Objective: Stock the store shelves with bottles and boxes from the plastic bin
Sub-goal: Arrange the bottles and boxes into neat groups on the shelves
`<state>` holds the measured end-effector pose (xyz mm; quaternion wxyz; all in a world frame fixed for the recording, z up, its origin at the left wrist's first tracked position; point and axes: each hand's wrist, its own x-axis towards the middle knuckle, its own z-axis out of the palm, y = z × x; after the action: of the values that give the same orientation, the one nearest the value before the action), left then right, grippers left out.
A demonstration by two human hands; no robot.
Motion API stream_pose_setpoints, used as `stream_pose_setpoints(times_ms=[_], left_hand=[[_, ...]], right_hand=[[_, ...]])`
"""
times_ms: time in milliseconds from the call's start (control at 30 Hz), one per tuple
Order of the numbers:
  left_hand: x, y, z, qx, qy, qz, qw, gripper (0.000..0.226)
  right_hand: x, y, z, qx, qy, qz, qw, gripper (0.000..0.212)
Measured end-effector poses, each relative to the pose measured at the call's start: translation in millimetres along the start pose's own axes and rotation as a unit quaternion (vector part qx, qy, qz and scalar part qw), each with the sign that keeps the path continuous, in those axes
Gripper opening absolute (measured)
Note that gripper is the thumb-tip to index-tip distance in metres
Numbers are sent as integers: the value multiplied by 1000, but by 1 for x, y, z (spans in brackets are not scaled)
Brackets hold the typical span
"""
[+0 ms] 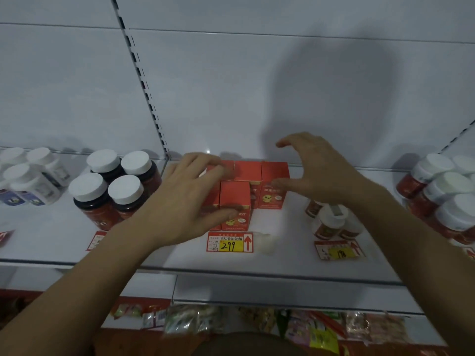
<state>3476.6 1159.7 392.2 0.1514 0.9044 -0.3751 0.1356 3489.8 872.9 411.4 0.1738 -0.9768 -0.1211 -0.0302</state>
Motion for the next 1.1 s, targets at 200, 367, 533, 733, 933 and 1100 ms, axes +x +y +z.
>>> stream_pose_setpoints(times_ms=[200,367,533,733,933,1100], left_hand=[[41,-5,11,28,-123,1,992,119],[47,-17,30,30,-180,4,983,118],[46,-20,37,16,-161,2,987,114],[45,-20,39,20,-148,5,989,114],[43,-15,32,13,-148,-1,989,119],[25,-14,-6,43,-138,-58,988,134]], right_hand=[[10,6,0,-14,-92,-20,995,59],[-8,-4,-12,-1,-126,-30,992,59],[-17,-18,-1,18,-131,-39,991,62],[-19,-23,18,101,-71,-8,992,70],[-24,-18,30,112,-77,3,991,93],[-29,-12,25,93,-88,15,992,113]])
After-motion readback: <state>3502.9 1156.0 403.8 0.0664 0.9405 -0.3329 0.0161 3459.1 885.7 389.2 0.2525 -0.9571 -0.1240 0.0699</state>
